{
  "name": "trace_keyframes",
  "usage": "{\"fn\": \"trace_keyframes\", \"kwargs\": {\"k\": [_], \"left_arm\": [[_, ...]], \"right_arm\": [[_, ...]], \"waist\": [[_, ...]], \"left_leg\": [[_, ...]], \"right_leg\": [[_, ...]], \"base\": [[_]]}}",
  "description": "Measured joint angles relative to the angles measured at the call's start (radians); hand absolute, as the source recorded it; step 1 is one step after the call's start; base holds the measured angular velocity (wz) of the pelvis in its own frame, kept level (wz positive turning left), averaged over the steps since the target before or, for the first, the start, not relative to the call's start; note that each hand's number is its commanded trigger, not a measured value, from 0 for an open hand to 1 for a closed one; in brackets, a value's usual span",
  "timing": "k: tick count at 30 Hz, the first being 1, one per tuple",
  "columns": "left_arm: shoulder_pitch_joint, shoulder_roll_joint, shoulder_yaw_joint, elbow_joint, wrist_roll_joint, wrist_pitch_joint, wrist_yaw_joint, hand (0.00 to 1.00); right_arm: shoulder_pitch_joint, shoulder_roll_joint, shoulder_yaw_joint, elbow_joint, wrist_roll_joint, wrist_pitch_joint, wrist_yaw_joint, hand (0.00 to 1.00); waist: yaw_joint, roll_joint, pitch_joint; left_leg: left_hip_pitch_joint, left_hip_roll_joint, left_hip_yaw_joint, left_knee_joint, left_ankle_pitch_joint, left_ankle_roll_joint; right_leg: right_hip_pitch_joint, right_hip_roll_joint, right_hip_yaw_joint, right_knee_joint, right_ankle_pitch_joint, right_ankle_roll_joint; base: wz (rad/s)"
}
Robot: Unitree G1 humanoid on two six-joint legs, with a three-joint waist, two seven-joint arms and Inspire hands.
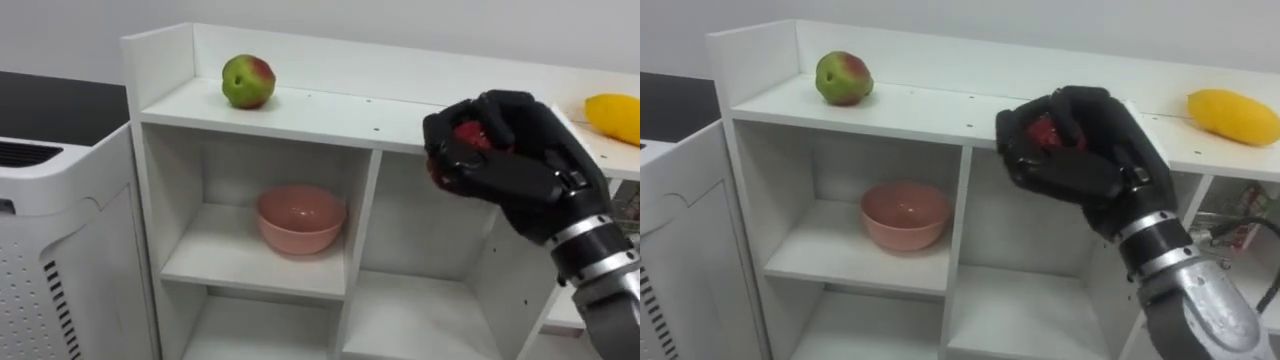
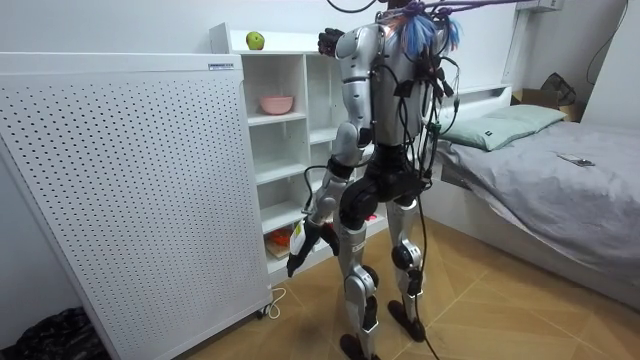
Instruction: Arrange fruit in the closet
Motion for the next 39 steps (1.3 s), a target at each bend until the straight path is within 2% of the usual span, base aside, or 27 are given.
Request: {"fn": "trace_keyframes", "kwargs": {"k": [3, 7, 10, 14, 16, 17, 21, 24, 27, 29, 31, 33, 39], "left_arm": [[0.004, 0.000, -0.012, 0.000, 0.000, 0.009, 0.004, 0.00], [-0.001, 0.000, -0.021, -0.001, 0.000, 0.021, 0.021, 0.00], [-0.009, 0.003, -0.042, 0.003, -0.001, 0.029, 0.038, 0.00], [-0.020, 0.000, -0.067, 0.002, -0.017, 0.041, 0.041, 0.00], [-0.039, 0.001, -0.081, 0.007, -0.040, 0.042, 0.044, 0.00], [-0.053, 0.001, -0.106, 0.016, -0.054, 0.043, 0.052, 0.00], [-0.103, -0.015, -0.181, 0.063, -0.101, 0.050, 0.074, 0.00], [-0.148, -0.025, -0.194, 0.090, -0.142, 0.049, 0.082, 0.00], [-0.174, -0.045, -0.195, 0.125, -0.192, 0.043, 0.089, 0.00], [-0.178, -0.053, -0.196, 0.130, -0.201, 0.033, 0.094, 0.00], [-0.184, -0.052, -0.213, 0.147, -0.228, 0.029, 0.103, 0.00], [-0.193, -0.053, -0.231, 0.166, -0.237, 0.033, 0.105, 0.00], [-0.224, -0.057, -0.240, 0.172, -0.294, 0.033, 0.120, 0.00]], "right_arm": [[0.005, 0.002, 0.012, -0.018, 0.000, 0.022, 0.034, 1.00], [0.047, 0.005, 0.031, -0.039, 0.033, 0.025, 0.077, 1.00], [0.120, 0.023, 0.048, -0.021, 0.106, 0.033, 0.122, 1.00], [0.206, 0.085, 0.096, 0.088, 0.208, 0.042, 0.152, 1.00], [0.211, 0.099, 0.108, 0.154, 0.270, 0.056, 0.153, 1.00], [0.210, 0.117, 0.109, 0.210, 0.332, 0.055, 0.155, 1.00], [0.186, 0.201, 0.110, 0.452, 0.424, 0.050, 0.151, 1.00], [0.184, 0.258, 0.108, 0.585, 0.503, 0.040, 0.132, 1.00], [0.167, 0.276, 0.108, 0.716, 0.539, 0.027, 0.117, 1.00], [0.159, 0.280, 0.104, 0.764, 0.572, 0.018, 0.089, 1.00], [0.146, 0.288, 0.105, 0.804, 0.622, 0.010, 0.068, 1.00], [0.095, 0.302, 0.100, 0.878, 0.687, 0.007, 0.047, 1.00], [-0.013, 0.304, 0.039, 1.013, 0.766, 0.003, 0.009, 1.00]], "waist": [[0.001, 0.008, -0.0038], [0.018, 0.024, -0.0128], [0.027, 0.025, -0.0117], [0.047, 0.026, -0.0092], [0.050, 0.031, -0.0053], [0.054, 0.036, -0.0031], [0.052, 0.062, 0.0139], [0.051, 0.090, 0.0229], [0.047, 0.120, 0.0237], [0.049, 0.129, 0.0256], [0.053, 0.132, 0.0273], [0.051, 0.135, 0.0317], [0.051, 0.136, 0.0404]], "left_leg": [[-0.002, 0.000, 0.000, 0.000, 0.000, 0.000], [0.002, 0.000, 0.001, 0.000, 0.000, 0.000], [-0.003, 0.001, 0.001, -0.001, 0.000, 0.000], [-0.022, 0.002, 0.008, 0.006, 0.000, 0.000], [-0.053, 0.004, 0.008, 0.018, 0.001, 0.001], [-0.080, 0.005, 0.007, 0.026, 0.001, 0.002], [-0.156, 0.005, 0.000, 0.063, 0.003, 0.006], [-0.232, 0.006, 0.000, 0.092, 0.006, 0.010], [-0.295, -0.001, -0.001, 0.121, 0.011, 0.018], [-0.317, -0.005, 0.004, 0.121, 0.014, 0.023], [-0.342, -0.006, 0.011, 0.134, 0.015, 0.025], [-0.390, -0.008, 0.022, 0.162, 0.016, 0.026], [-0.546, -0.021, 0.021, 0.240, 0.021, 0.036]], "right_leg": [[-0.001, 0.000, -0.001, 0.000, 0.000, 0.000], [0.002, 0.000, -0.001, 0.000, 0.000, 0.000], [0.003, 0.000, -0.002, 0.000, 0.000, 0.000], [-0.021, 0.000, -0.001, 0.006, 0.005, -0.002], [-0.050, -0.001, -0.005, 0.020, 0.008, -0.003], [-0.070, -0.001, -0.008, 0.021, 0.014, -0.004], [-0.143, -0.004, -0.008, 0.052, 0.019, -0.005], [-0.228, -0.008, -0.006, 0.087, 0.019, -0.005], [-0.295, -0.022, -0.010, 0.127, 0.019, -0.005], [-0.333, -0.032, -0.014, 0.156, 0.018, -0.004], [-0.369, -0.037, -0.014, 0.183, 0.017, -0.004], [-0.428, -0.047, -0.014, 0.224, 0.012, -0.005], [-0.593, -0.076, -0.005, 0.335, -0.020, -0.018]], "base": [[0.00], [0.00], [0.00], [-0.05], [-0.02], [0.00], [0.04], [0.00], [0.00], [-0.04], [-0.13], [-0.12], [0.05]]}}
